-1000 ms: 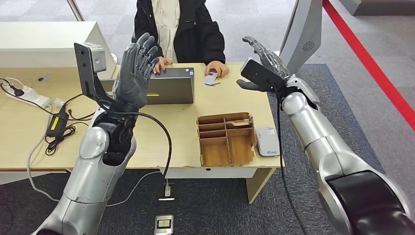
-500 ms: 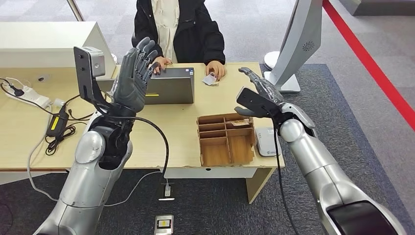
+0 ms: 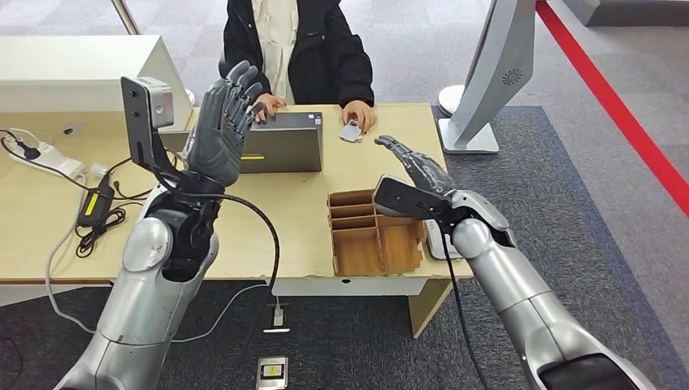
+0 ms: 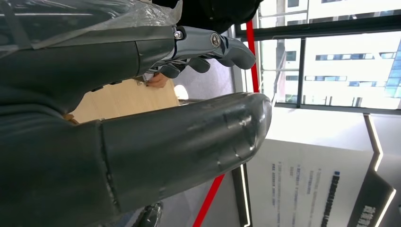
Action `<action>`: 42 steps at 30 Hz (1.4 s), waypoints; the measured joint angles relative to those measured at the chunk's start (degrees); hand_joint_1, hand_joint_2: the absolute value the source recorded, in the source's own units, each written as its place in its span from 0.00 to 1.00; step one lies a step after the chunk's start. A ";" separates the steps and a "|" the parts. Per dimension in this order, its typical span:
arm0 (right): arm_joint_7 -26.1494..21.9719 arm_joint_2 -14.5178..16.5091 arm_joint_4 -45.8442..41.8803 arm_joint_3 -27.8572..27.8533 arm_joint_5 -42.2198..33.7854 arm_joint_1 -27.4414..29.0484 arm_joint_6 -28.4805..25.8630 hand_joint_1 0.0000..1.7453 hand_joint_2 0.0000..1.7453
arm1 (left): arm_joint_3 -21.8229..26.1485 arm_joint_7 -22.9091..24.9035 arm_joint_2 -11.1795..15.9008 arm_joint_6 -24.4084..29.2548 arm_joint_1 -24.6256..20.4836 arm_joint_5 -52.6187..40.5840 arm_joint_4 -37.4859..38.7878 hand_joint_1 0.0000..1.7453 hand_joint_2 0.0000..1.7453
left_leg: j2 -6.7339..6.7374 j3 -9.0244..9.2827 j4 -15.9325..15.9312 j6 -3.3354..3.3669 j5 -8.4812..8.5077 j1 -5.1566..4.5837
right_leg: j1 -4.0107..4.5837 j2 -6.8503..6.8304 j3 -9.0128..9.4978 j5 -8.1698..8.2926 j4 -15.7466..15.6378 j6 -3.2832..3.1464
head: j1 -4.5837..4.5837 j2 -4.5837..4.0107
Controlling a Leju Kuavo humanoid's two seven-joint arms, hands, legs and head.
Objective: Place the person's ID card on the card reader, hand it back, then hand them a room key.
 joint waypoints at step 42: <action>5.78 0.87 -2.54 4.18 11.33 6.00 -10.08 0.00 1.00 | 0.00 1.98 0.49 -1.29 -0.05 0.69 -2.00 0.00 0.00 | 0.00 0.00 -0.01 0.00 0.00 0.00 | 0.00 0.00 0.00 0.00 0.00 0.00 | -0.01 0.00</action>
